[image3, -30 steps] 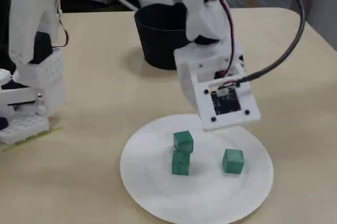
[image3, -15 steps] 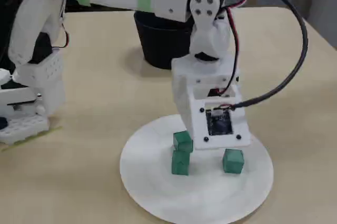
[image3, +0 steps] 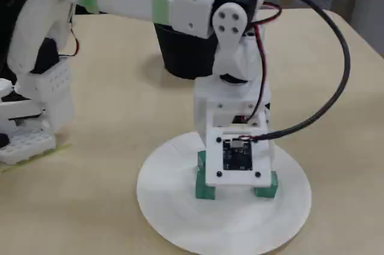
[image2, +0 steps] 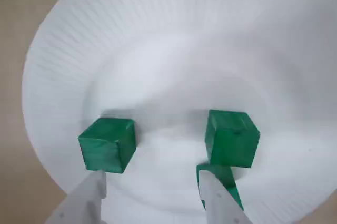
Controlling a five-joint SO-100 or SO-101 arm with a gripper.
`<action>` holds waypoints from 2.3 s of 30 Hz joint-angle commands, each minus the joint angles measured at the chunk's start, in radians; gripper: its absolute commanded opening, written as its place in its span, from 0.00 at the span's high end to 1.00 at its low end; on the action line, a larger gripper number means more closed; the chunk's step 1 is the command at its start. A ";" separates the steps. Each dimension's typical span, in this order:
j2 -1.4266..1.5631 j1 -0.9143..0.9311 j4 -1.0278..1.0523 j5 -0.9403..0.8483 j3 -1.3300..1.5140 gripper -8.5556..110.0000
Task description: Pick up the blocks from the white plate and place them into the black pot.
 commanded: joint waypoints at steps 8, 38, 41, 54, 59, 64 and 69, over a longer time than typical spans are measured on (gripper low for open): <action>-0.011 -0.014 -0.041 0.003 -0.051 0.68; -0.175 -0.021 -0.089 0.087 -0.209 0.77; -0.201 -0.023 -0.080 0.109 -0.258 0.86; -0.117 -0.071 0.026 0.123 -0.434 0.95; 0.080 -0.175 0.066 0.138 -0.434 0.95; 0.276 -0.376 0.167 0.209 -0.405 0.95; 0.446 -0.683 0.163 0.357 -0.308 0.95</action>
